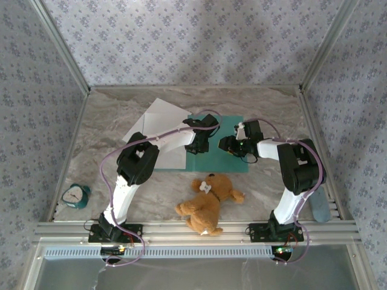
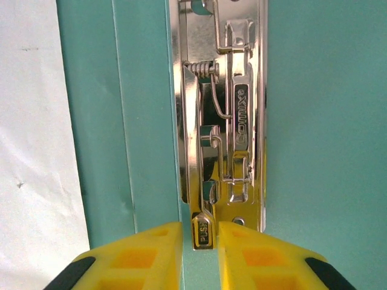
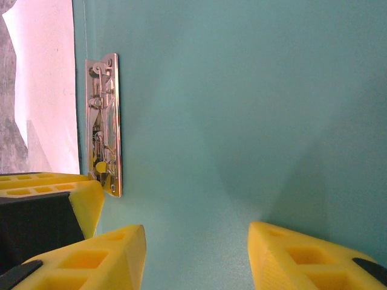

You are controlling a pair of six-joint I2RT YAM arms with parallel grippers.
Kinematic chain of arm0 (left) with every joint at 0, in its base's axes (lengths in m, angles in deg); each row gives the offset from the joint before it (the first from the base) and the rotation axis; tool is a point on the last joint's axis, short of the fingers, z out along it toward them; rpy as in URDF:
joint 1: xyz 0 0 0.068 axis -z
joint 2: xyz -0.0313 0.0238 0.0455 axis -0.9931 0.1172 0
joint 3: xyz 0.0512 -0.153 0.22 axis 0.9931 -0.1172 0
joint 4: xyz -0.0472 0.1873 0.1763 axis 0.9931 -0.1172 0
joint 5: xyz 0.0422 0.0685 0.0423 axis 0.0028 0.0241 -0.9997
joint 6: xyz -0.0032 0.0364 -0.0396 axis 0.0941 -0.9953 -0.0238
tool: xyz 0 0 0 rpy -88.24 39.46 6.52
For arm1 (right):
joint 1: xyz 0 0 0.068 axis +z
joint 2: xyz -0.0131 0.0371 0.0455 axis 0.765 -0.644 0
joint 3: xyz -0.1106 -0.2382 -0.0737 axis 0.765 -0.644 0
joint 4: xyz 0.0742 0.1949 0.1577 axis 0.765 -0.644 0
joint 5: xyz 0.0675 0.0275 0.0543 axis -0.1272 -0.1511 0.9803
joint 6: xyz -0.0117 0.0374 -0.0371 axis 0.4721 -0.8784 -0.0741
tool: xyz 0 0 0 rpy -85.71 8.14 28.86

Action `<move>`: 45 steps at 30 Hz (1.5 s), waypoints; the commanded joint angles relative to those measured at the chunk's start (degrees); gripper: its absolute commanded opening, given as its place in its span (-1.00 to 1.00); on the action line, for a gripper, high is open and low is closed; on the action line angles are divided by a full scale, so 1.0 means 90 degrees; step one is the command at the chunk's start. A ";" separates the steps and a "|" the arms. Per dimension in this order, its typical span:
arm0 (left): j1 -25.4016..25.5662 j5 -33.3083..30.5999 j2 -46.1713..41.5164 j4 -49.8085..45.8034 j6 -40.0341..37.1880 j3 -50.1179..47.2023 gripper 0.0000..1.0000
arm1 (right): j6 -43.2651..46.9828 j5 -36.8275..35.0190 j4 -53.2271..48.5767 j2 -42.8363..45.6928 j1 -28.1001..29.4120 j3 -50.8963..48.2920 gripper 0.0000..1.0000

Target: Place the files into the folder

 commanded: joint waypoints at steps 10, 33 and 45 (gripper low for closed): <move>0.0045 -0.0061 -0.0254 -0.0100 0.0073 0.0148 -0.69 | 0.0078 0.0050 -0.0089 -0.0125 0.0050 -0.0016 0.00; 0.0087 0.0605 -0.0020 0.0506 0.0394 -0.0456 -0.94 | -0.0011 0.0059 0.0079 -0.0281 0.0124 -0.0053 -0.01; 0.0207 0.0984 0.0088 0.0879 0.0407 -0.0357 -0.97 | -0.0059 0.0059 0.0190 -0.0408 0.0258 -0.0083 -0.01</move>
